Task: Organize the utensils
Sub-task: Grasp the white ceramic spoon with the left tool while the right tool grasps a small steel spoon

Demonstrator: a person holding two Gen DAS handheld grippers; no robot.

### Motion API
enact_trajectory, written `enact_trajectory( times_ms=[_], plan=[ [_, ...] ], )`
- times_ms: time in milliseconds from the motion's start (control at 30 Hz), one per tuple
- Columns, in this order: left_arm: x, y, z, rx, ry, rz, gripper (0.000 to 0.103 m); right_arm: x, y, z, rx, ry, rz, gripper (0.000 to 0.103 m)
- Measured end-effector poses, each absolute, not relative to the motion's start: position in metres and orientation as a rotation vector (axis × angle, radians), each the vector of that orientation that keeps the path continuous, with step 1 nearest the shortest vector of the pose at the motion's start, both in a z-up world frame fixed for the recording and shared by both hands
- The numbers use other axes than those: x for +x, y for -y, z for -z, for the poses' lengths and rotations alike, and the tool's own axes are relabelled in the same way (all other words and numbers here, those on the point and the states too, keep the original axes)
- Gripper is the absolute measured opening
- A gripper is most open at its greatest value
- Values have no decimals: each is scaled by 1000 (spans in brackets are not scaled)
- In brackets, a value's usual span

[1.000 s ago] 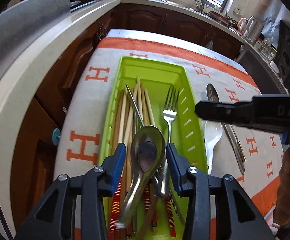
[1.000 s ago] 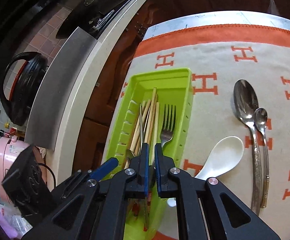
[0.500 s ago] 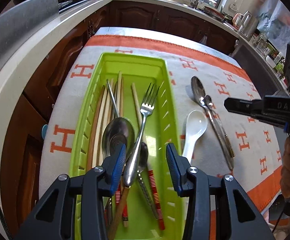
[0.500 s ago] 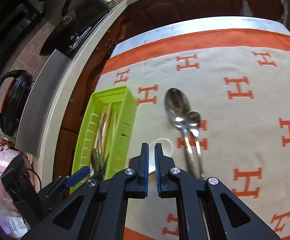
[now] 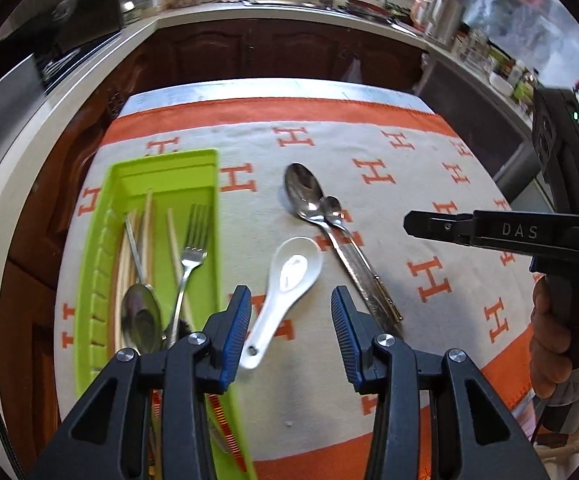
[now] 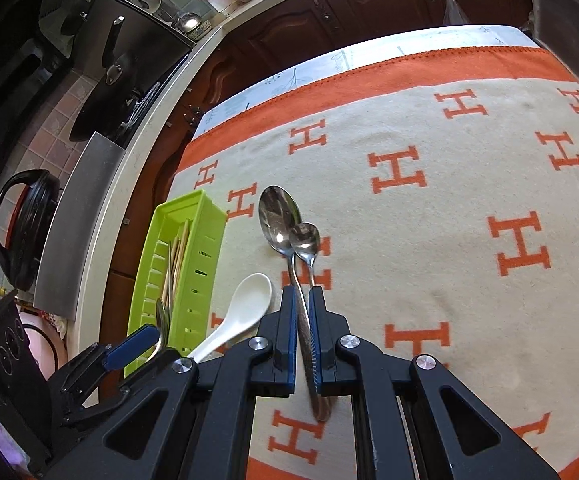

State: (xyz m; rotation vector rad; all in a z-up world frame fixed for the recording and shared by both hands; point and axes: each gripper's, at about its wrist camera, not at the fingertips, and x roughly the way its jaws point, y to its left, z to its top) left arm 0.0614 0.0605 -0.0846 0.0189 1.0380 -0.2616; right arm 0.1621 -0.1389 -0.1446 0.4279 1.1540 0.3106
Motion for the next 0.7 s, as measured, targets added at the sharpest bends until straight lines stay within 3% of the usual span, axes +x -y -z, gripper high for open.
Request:
enact_trajectory(
  times_ms=[467, 700],
  plan=[
    [99, -7, 138, 274, -1132, 160, 40, 150, 176, 169, 481, -1151, -323, 6],
    [111, -13, 146, 251, -1166, 115, 42, 149, 184, 180, 497, -1160, -328, 6]
  ],
)
